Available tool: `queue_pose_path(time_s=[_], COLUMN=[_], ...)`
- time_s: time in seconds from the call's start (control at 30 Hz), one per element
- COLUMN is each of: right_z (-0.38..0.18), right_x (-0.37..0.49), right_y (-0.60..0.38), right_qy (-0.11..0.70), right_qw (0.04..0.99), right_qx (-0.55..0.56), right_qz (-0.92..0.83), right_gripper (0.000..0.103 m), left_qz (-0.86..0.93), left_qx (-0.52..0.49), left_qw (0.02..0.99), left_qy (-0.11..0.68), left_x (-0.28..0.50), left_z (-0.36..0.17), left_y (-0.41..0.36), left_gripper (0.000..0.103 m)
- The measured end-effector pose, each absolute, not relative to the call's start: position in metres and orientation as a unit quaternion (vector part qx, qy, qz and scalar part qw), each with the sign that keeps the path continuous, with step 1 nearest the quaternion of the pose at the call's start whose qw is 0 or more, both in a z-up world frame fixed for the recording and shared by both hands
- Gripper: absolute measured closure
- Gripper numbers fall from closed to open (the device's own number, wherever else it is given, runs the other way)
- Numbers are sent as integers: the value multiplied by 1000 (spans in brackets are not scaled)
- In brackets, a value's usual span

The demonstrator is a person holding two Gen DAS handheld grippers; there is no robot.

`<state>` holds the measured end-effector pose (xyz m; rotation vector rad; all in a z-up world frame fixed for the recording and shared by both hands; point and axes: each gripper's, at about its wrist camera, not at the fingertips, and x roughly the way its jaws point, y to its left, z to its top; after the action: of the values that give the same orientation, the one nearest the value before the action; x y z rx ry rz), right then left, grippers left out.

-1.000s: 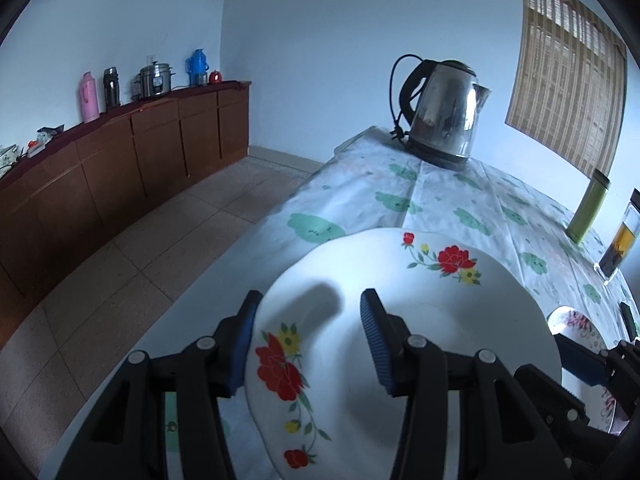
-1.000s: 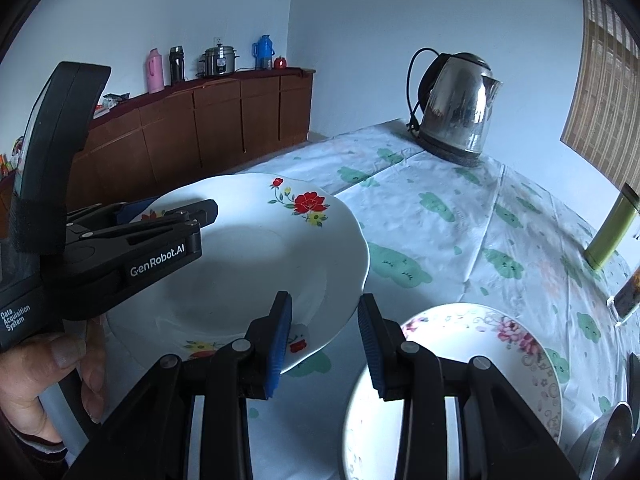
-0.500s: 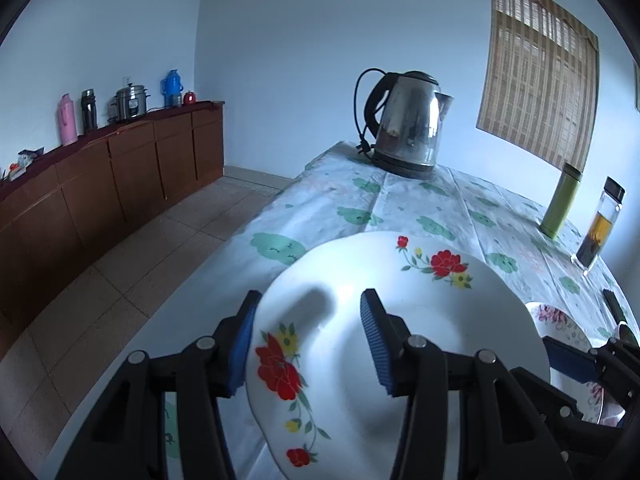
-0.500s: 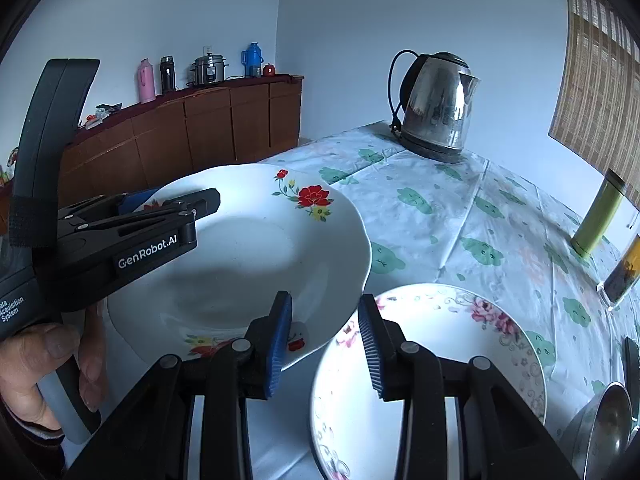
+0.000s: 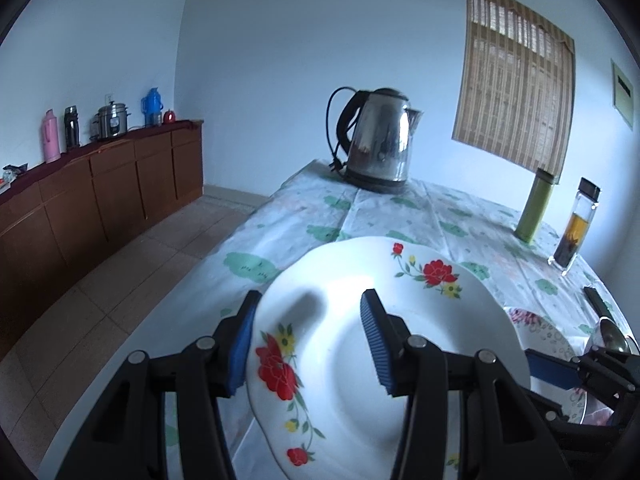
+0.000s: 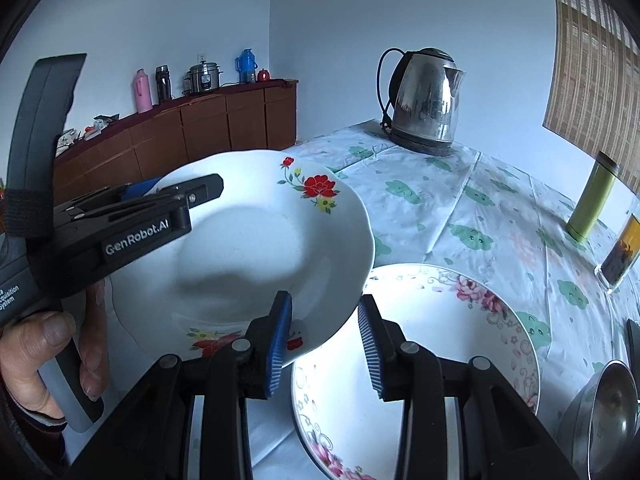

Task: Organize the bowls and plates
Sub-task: 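Carry the red-flower plate with the left gripper over the floral-rim stack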

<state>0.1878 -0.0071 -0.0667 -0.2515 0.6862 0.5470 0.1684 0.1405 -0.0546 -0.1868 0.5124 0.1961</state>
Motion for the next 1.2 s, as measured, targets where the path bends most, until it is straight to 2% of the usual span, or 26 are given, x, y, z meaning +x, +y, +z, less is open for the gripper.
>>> queue_pose_path(time_s=[1.2], right_z=[-63], right_x=[197], right_y=[-48], right_qy=[330], right_qw=[910], right_qx=[-94], right_qz=[232], right_gripper=[67], left_qz=[73], left_qx=[-57], left_qw=[961], left_qy=[259], left_x=[182], left_z=[-40], left_y=[95], left_gripper=[55])
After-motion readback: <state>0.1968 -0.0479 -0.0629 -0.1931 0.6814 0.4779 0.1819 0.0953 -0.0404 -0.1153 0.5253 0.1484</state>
